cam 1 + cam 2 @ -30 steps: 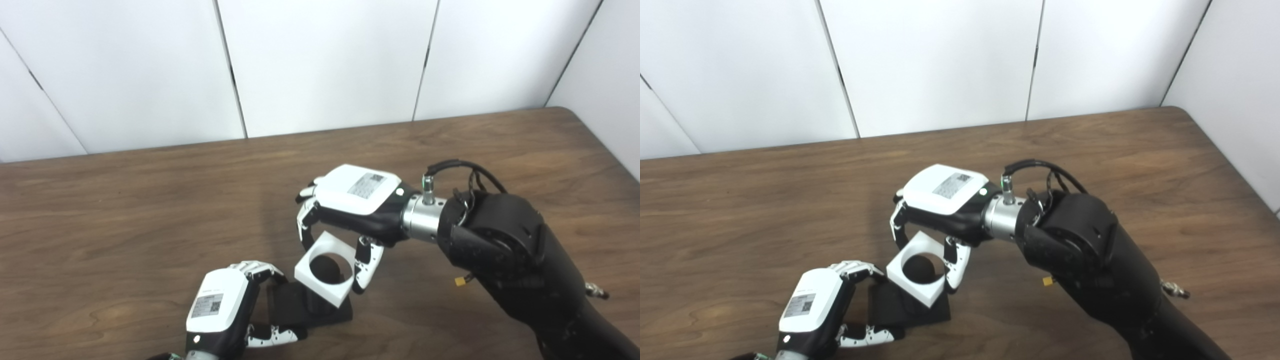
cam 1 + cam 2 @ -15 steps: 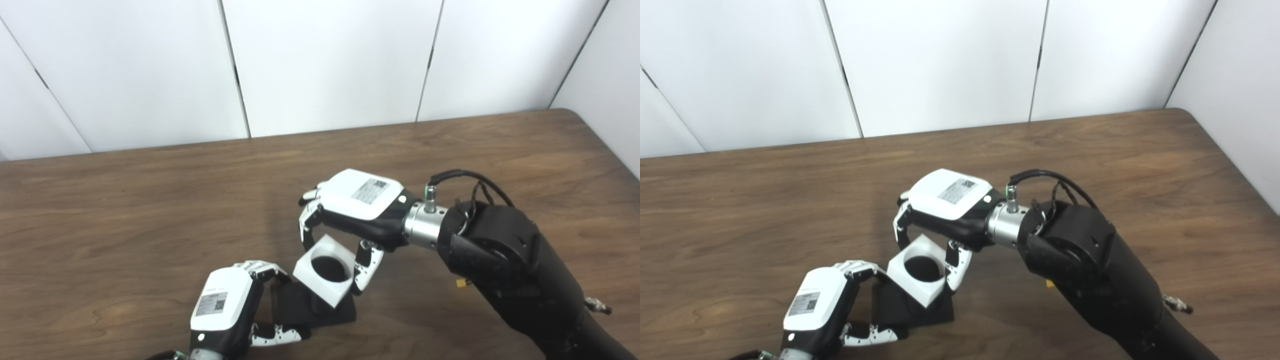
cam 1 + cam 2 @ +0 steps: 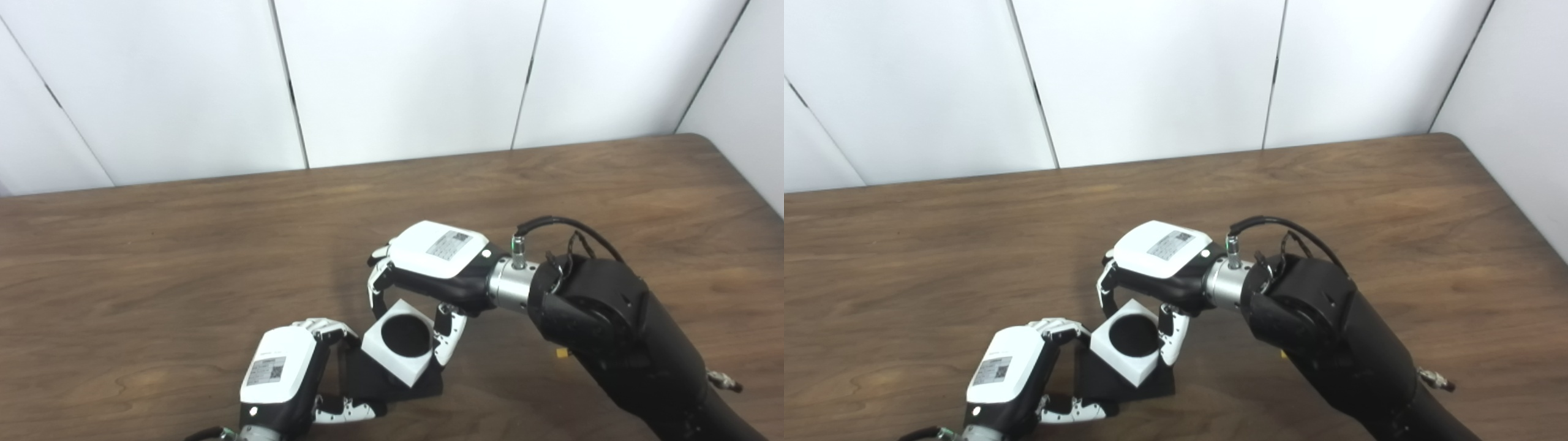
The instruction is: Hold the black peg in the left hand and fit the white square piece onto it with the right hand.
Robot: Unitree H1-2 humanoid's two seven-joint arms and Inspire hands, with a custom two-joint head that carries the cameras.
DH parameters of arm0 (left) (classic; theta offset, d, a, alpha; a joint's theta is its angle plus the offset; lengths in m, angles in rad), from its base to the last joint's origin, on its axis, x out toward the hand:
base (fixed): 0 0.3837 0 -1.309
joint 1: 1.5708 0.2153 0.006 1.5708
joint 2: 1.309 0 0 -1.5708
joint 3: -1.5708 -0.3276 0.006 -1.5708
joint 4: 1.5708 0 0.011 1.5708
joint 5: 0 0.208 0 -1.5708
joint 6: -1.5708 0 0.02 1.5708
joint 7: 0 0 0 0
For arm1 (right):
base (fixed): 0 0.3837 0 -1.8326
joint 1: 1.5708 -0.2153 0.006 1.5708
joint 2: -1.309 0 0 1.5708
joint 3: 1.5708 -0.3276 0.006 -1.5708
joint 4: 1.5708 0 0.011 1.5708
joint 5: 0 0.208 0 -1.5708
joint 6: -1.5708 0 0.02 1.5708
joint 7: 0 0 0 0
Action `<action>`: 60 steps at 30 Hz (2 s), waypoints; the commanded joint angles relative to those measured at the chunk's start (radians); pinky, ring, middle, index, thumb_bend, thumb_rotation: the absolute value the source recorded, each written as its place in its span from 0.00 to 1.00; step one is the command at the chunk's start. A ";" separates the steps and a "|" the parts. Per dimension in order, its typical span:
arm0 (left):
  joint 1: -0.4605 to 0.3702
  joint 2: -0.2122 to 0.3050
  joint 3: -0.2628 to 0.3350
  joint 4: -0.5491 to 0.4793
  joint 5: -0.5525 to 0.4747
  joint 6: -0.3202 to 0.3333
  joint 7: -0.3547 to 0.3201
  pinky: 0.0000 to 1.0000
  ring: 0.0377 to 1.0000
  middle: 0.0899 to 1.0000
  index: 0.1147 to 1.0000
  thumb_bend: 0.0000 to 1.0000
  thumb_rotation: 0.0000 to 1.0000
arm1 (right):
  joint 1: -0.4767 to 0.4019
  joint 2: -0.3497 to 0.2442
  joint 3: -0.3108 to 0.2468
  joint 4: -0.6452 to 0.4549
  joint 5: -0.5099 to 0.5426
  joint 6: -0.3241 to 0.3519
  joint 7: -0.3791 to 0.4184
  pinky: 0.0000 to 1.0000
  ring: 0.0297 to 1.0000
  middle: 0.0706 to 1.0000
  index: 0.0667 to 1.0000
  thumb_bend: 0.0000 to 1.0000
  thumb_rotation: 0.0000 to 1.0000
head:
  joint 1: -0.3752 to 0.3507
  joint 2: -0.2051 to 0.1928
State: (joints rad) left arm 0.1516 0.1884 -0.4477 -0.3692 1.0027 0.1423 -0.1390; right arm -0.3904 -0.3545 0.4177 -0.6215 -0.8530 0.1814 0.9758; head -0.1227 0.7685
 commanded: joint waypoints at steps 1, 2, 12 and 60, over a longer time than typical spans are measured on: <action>0.012 -0.005 -0.030 0.015 -0.009 -0.008 -0.058 0.76 0.76 0.69 0.42 0.52 0.05 | -0.034 0.013 -0.001 -0.015 -0.007 -0.018 -0.012 0.91 0.89 0.74 0.45 0.52 0.13 | -0.001 0.001; 0.011 -0.007 -0.031 0.016 -0.008 -0.008 -0.057 0.76 0.76 0.69 0.42 0.52 0.05 | -0.035 0.014 0.001 -0.014 -0.010 -0.017 -0.008 0.91 0.89 0.74 0.45 0.52 0.13 | -0.001 0.001; 0.008 -0.010 -0.031 0.020 -0.001 -0.005 -0.060 0.76 0.77 0.69 0.42 0.52 0.05 | -0.080 -0.003 0.011 -0.046 -0.080 0.024 0.190 0.98 0.99 0.89 0.78 1.00 0.56 | 0.002 0.002; 0.148 -0.098 0.489 -0.191 -0.713 0.037 -0.040 0.91 0.95 0.95 0.93 0.64 0.83 | 0.481 0.007 -0.535 -0.040 0.378 0.178 -0.272 0.90 0.98 0.98 0.98 0.70 1.00 | 0.008 -0.015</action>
State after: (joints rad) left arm 0.3000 0.1251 0.0244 -0.5544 0.3238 0.2252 -0.2210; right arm 0.0925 -0.3557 -0.0986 -0.6485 -0.4999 0.3957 0.7827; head -0.1089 0.7517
